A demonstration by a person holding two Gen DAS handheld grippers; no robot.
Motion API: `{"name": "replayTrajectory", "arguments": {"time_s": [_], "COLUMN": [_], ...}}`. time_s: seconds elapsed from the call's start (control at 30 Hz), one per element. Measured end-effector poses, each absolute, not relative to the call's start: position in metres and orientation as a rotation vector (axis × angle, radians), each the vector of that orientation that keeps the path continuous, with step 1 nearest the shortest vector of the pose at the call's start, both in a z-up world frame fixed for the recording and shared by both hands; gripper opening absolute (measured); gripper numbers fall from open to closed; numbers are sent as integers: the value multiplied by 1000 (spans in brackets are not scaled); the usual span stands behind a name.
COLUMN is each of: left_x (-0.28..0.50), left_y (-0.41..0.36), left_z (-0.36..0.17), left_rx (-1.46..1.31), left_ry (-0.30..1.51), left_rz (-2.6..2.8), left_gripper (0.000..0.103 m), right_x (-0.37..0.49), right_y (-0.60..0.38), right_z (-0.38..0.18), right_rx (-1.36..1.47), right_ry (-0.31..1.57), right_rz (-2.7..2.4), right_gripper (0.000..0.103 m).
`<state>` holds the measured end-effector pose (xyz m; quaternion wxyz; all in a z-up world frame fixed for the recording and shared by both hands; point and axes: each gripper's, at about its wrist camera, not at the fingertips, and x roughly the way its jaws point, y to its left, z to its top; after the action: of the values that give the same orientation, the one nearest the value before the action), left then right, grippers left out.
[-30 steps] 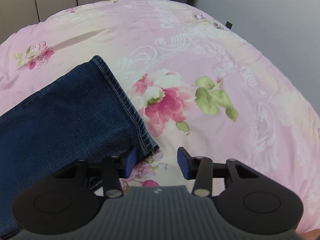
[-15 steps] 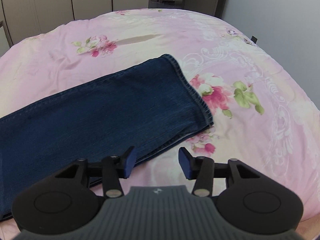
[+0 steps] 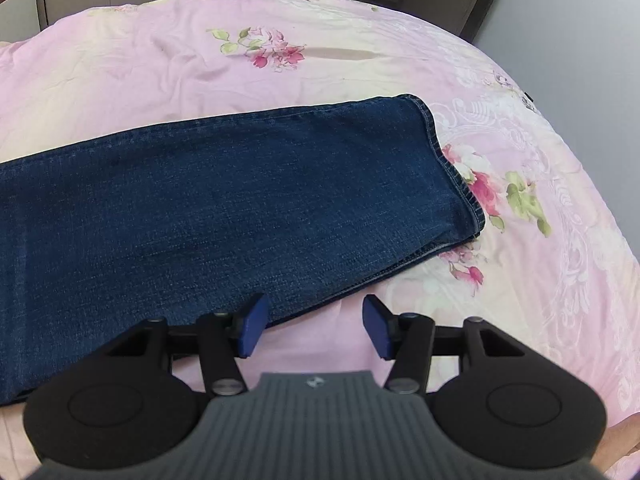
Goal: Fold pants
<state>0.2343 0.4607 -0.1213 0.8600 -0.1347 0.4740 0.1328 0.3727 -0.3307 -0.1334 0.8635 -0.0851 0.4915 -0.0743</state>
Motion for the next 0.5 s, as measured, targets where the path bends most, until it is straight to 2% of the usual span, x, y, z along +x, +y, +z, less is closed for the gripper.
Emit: {"name": "replayTrajectory", "arguments": {"time_s": [0.07,0.13,0.3,0.4,0.5], "left_x": [237,239,245,249,252], "left_y": [457,455,444,431,418], "left_z": [-126,-136,-130,-119,-113], "left_rx": [-301,-346,-353,-284,-201], "left_ry": [979,979,1035,1069,1089], "left_rz": [264,293,337,379,420], "left_gripper": [86,86,59,53,51], "right_x": [375,378,384,386,387], "right_y": [-330,-333,-356,-383,-422], "right_z": [-136,-139,-142,-136,-131], "right_rx": [-180,-158,-10,118,297], "right_ry": [1029,1025,1004,975,931], "right_rz": [-160,-162,-201,-233,-278], "right_gripper": [51,51,51,52,59]}}
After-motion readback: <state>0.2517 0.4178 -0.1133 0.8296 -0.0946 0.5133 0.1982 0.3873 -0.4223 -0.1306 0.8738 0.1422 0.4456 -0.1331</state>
